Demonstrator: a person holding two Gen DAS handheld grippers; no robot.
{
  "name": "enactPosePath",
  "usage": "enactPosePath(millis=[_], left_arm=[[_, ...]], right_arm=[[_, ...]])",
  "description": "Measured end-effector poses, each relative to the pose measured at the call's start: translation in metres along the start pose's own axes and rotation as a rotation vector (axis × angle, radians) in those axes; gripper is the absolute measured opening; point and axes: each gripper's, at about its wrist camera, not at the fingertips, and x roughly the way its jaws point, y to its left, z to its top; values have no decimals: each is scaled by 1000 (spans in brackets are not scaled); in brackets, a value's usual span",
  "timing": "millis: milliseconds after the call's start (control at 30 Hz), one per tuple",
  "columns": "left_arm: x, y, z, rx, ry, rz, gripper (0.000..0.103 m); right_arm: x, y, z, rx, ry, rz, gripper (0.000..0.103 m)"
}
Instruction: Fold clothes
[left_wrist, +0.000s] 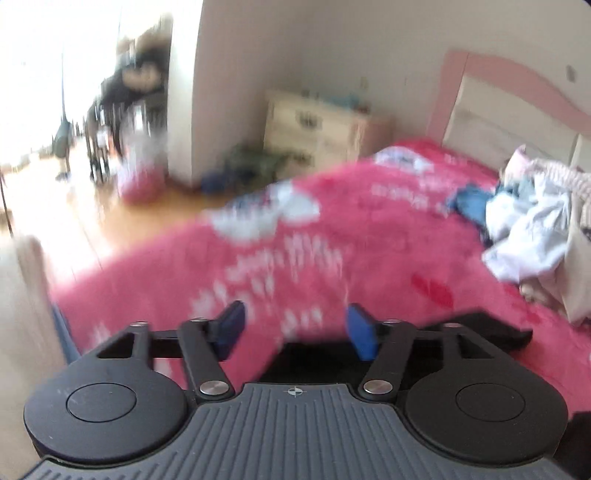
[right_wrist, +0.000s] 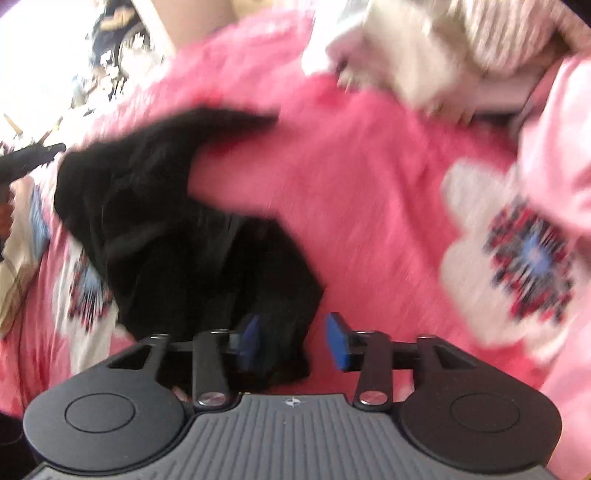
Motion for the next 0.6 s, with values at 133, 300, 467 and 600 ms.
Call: enactPosePath(millis=[133,300,467,600], left_arm=[[-23,-25,8,101,-104,-50,70],[-17,-76,-10,204,45,-300,71],[5,-103,-34,253,260,-403,69],[2,-96,-38,266,286,-438,69]], right_arm=[[-9,6,13,17,-78,66,51],[17,54,20,-122,-63,190,57],[50,113,17,-398,-48,162,35],[47,129,5,-489,-12,159,8]])
